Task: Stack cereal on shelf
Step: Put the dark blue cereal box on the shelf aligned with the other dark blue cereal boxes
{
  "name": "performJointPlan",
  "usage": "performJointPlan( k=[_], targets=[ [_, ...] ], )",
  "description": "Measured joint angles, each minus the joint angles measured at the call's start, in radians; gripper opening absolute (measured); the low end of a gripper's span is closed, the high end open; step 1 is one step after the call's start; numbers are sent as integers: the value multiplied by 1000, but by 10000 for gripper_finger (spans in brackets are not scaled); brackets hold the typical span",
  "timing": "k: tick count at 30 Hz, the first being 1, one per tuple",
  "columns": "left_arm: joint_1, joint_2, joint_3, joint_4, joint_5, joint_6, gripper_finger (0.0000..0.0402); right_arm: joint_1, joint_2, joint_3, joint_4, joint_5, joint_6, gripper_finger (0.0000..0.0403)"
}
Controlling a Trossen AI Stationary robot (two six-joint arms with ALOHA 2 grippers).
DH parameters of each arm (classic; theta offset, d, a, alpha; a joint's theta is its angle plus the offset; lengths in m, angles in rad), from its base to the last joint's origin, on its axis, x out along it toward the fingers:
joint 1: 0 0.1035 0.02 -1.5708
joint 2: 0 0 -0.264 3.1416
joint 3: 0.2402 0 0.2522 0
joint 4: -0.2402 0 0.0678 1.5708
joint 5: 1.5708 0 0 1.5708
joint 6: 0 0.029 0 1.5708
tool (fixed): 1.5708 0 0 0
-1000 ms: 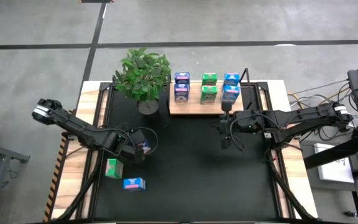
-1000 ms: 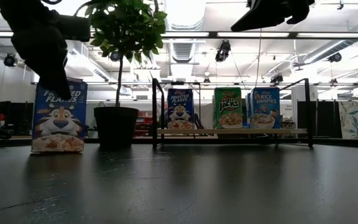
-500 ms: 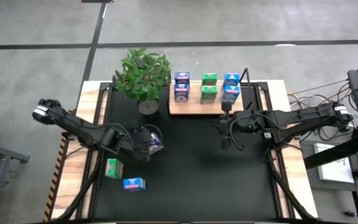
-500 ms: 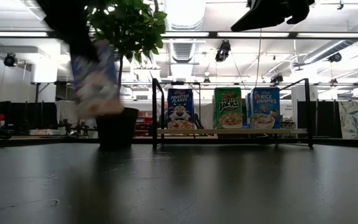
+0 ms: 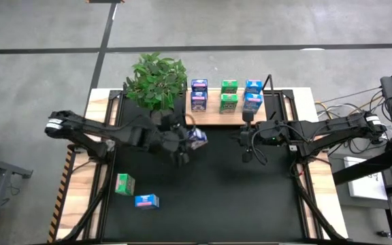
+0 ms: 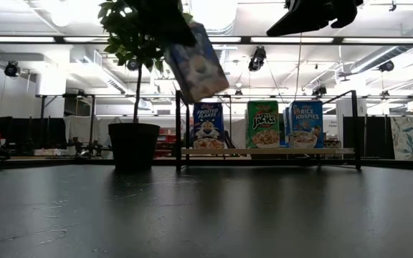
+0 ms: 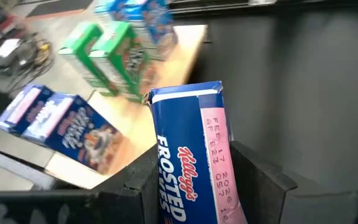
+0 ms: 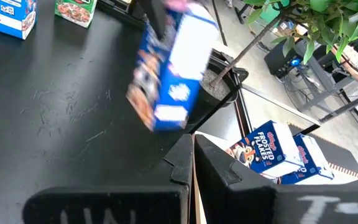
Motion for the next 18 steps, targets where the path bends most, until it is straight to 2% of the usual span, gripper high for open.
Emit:
performJointPlan(
  k=[9,18],
  targets=[
    [145,209,136,28,-5,16,150,0,0,0,-2,0,0,9],
    [211,324,217,29,14,219,150,0,0,0,-26,0,1,9]
  ],
)
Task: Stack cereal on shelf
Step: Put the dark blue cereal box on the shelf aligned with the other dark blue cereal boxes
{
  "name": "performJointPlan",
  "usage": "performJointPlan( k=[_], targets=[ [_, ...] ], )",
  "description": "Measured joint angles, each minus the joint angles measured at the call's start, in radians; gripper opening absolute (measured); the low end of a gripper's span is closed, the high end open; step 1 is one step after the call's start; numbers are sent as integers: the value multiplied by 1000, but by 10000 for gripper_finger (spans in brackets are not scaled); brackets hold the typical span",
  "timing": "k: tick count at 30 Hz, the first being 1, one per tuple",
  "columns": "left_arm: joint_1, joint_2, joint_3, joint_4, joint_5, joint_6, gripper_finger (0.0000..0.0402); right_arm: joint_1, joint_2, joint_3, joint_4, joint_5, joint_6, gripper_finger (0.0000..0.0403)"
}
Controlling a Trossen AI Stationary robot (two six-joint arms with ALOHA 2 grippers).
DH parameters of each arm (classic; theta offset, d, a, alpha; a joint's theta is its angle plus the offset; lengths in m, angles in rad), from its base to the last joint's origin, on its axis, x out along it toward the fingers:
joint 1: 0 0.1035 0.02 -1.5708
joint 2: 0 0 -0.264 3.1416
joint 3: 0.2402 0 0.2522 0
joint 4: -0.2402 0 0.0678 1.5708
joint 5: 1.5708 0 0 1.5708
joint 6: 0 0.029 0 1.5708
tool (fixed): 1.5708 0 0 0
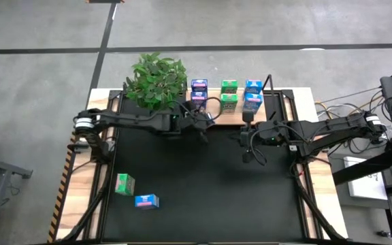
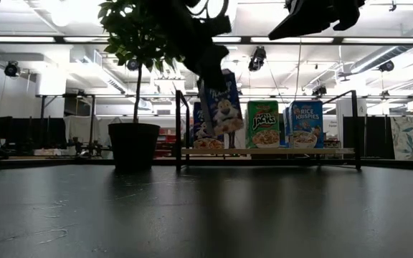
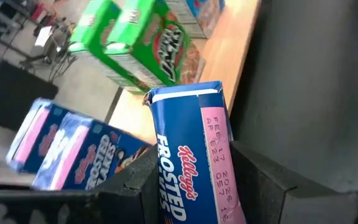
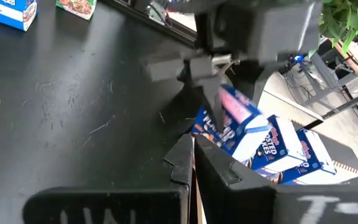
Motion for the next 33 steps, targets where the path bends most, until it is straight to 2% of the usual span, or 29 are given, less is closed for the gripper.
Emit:
performJointPlan(
  k=[9,14,24,33],
  targets=[
    [52,14,-7,36,81,67,150,0,0,0,1,0,7,9],
    [93,14,-10,47,164,68,150,0,0,0,2,0,23,9],
    [129,14,-30,103,169,84,154,0,0,0,2,0,19,9],
    [141,15,-37,127,170,81,189,0,0,0,2,0,19,9]
  ],
)
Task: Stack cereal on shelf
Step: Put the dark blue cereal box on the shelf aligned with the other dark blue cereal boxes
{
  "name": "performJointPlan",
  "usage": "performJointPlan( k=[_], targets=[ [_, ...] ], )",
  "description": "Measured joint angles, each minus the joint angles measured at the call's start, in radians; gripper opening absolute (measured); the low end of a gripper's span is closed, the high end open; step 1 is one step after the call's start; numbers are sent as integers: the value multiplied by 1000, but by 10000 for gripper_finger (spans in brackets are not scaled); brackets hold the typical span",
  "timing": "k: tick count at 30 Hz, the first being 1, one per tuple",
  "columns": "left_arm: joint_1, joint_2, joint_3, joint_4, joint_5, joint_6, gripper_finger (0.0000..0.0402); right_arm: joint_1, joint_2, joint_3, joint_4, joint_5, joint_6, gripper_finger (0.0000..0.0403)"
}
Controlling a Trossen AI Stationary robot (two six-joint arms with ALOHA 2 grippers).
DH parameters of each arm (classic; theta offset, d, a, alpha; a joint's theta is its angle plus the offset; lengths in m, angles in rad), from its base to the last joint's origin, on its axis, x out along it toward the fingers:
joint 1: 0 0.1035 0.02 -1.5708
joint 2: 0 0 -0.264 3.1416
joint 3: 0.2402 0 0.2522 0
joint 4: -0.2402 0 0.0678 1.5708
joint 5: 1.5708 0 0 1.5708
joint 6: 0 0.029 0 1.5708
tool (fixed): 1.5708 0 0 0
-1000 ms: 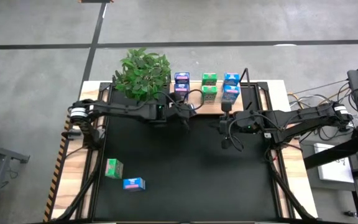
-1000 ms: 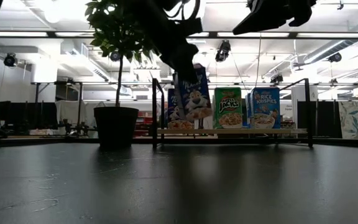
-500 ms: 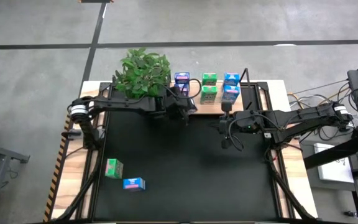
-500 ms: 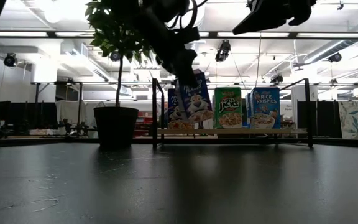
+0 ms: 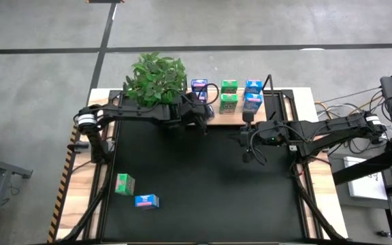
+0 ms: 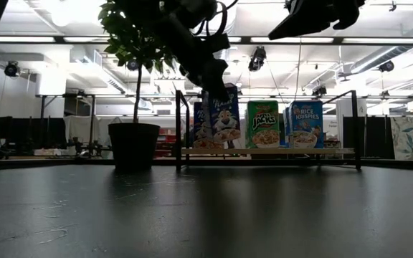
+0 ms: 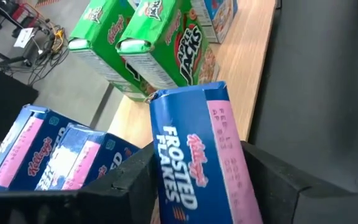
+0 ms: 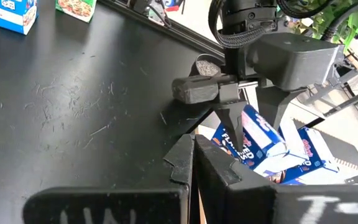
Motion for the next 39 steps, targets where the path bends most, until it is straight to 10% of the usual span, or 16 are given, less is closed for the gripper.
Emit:
performJointPlan(
  k=[26,33,39],
  targets=[
    [-106,8,177,-239,-7,51,194,0,0,0,-1,0,13,9],
    [-211,16,133,-315,-24,76,135,0,0,0,-3,0,23,9],
    [-224,89,56,-243,-274,67,66,0,0,0,4,0,23,9]
  ],
)
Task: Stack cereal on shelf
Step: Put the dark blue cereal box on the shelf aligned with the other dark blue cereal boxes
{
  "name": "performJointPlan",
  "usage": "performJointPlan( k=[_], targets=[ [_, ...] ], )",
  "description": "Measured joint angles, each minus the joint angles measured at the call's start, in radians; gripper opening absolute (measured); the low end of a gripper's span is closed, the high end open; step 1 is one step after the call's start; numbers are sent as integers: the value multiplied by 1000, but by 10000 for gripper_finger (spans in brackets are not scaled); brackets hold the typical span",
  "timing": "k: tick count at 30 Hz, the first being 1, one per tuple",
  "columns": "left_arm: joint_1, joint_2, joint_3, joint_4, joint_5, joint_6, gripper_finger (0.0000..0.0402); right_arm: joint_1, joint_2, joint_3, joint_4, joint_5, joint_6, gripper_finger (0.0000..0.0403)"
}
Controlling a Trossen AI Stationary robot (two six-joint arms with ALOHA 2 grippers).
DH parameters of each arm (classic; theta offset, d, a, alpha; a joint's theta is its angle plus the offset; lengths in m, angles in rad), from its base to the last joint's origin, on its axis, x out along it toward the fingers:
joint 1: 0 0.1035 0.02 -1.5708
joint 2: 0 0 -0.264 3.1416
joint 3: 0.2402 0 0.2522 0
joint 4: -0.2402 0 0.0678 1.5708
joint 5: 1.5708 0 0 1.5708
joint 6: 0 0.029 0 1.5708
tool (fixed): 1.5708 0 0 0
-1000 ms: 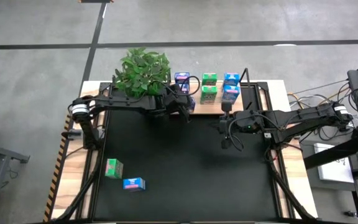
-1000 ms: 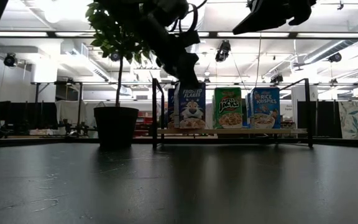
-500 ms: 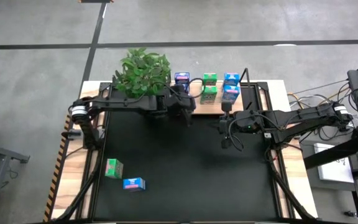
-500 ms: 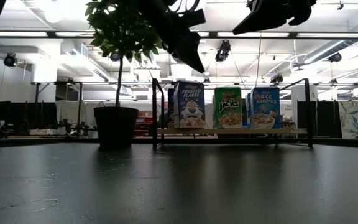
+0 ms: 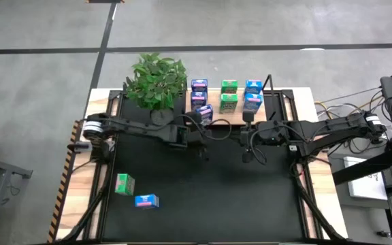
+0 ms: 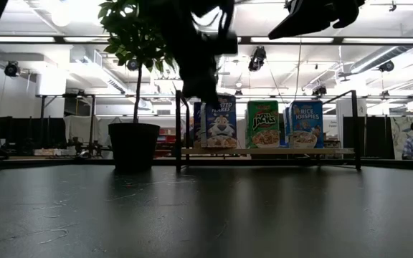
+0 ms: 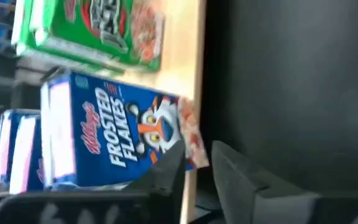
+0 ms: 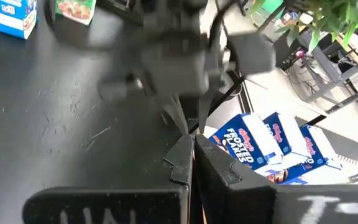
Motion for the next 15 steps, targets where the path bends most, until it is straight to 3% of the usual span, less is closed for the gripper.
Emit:
performJointPlan(
  k=[7,15],
  targets=[
    [36,111,22,49,-93,10,6,0,0,0,0,0,3,9],
    [59,124,33,47,-144,-21,1,0,0,0,-1,0,3,9]
  ],
)
